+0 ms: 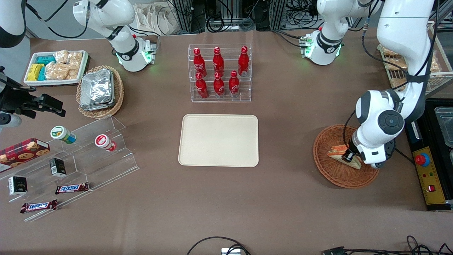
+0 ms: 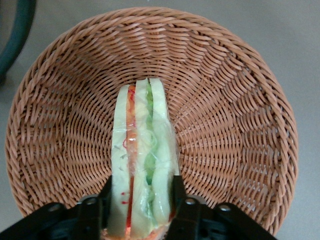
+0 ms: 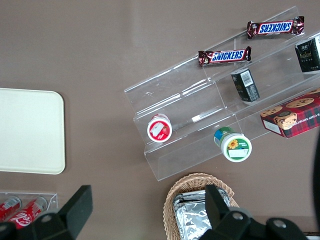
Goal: Place sandwich from basket to tray
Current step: 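Lower the left gripper and close it on the sandwich's wrapped edge, then lift the sandwich and carry it over the cream tray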
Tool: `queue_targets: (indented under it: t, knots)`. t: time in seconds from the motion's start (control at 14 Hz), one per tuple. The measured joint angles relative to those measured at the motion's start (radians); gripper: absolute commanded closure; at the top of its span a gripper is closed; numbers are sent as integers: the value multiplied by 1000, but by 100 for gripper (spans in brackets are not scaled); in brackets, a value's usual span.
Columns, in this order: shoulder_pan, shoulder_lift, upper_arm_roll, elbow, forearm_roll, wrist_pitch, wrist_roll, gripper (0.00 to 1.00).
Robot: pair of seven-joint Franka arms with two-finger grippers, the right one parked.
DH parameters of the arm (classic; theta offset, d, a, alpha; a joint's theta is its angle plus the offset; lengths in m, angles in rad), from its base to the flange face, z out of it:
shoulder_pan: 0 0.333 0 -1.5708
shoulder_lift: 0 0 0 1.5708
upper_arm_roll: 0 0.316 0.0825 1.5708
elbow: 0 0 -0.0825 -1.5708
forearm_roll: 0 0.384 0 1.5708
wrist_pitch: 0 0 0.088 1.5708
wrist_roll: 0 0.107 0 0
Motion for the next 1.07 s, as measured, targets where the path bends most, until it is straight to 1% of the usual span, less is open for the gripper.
queue_targets:
  t: [0.29,0.43,0.57,0.79,1.07]
  knots:
    - [1,-14,13,10,0,-19,91,100]
    - [0,-45,14,35,-1,-66,148,100]
    - [-1,-90,12,87,-2,-172,214,100]
    - [-27,-151,1,206,-3,-358,351,100]
    - [-57,-190,-71,394,-5,-628,522,100]
